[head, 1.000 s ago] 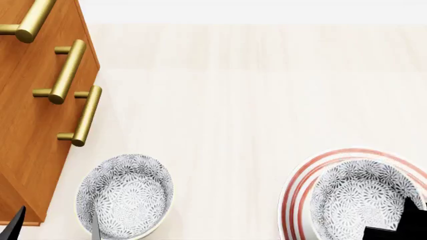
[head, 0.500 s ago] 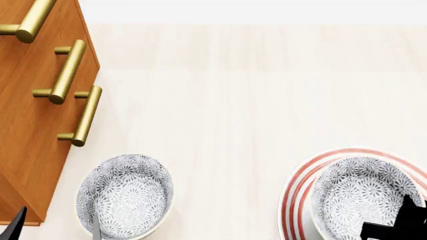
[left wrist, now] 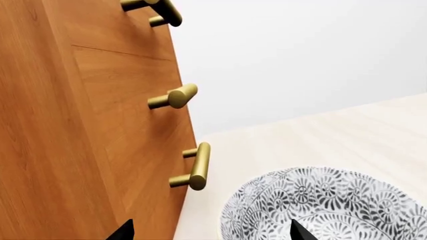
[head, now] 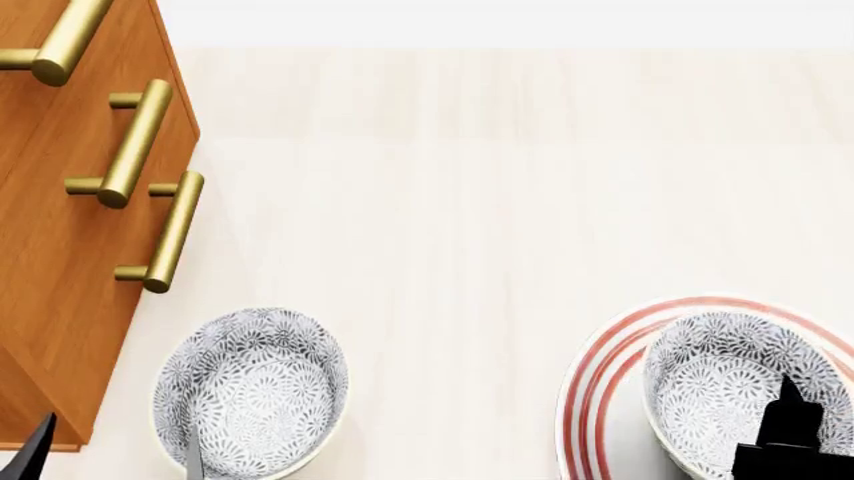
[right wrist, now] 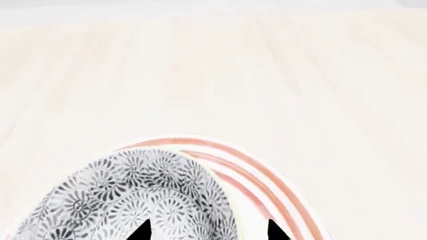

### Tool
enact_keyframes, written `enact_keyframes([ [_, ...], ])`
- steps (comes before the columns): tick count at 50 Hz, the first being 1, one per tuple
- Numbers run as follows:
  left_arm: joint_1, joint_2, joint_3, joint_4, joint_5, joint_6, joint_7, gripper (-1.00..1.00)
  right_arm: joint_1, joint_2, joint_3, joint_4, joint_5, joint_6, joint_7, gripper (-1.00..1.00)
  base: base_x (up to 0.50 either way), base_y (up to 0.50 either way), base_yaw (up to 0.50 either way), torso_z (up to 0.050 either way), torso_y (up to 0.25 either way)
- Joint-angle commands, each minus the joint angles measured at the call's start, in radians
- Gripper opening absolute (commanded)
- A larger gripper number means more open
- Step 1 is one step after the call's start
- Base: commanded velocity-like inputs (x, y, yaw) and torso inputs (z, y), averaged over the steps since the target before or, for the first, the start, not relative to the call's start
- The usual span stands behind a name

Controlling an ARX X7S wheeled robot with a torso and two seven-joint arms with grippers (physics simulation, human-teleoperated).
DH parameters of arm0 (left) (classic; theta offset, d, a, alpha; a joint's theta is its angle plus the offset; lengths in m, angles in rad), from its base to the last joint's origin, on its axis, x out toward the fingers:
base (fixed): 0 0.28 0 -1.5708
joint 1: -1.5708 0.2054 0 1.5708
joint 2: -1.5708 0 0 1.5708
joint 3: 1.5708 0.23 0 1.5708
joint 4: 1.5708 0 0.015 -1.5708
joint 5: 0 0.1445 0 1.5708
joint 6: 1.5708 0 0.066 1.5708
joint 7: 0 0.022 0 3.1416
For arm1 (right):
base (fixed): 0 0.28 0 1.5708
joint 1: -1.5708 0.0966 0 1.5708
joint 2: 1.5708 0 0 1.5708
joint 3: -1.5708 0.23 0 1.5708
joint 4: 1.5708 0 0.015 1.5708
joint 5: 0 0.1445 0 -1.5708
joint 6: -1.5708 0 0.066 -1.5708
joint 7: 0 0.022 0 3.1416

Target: Pick up the bowl and put it in the front on the plate.

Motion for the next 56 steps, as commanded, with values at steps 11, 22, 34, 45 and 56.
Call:
enact_keyframes([
  [11, 0.006, 0.011, -0.022, -0.01, -0.042, -0.004, 0.024, 1.0, 0.215, 0.174, 0.173, -0.19, 0.041, 0.152, 0.007, 1.0, 0.0, 0.0, 0.0, 0.0, -0.001],
  [22, 0.007, 0.0, -0.036, 0.038, -0.045, -0.01, 0.011, 1.0, 0.261, 0.27, 0.238, -0.265, 0.112, 0.002, 0.07, 1.0, 0.0, 0.0, 0.0, 0.0, -0.001],
  [34, -0.017, -0.026, -0.105, 0.146, -0.077, -0.066, -0.021, 1.0, 0.091, 0.234, 0.118, -0.249, -0.127, -0.616, 0.378, 1.0, 0.0, 0.0, 0.0, -0.001, 0.0],
  [45, -0.014, -0.067, -0.202, 0.311, -0.111, -0.124, -0.069, 1.0, -0.077, 0.143, 0.142, -0.166, -0.926, -0.91, 1.091, 1.0, 0.0, 0.0, 0.0, 0.0, 0.0],
  [56, 0.075, -0.092, -0.29, 0.366, -0.026, 0.042, -0.151, 1.0, -0.388, -0.165, 0.467, -0.164, -1.185, -0.765, 0.998, 1.0, 0.0, 0.0, 0.0, 0.0, 0.0],
])
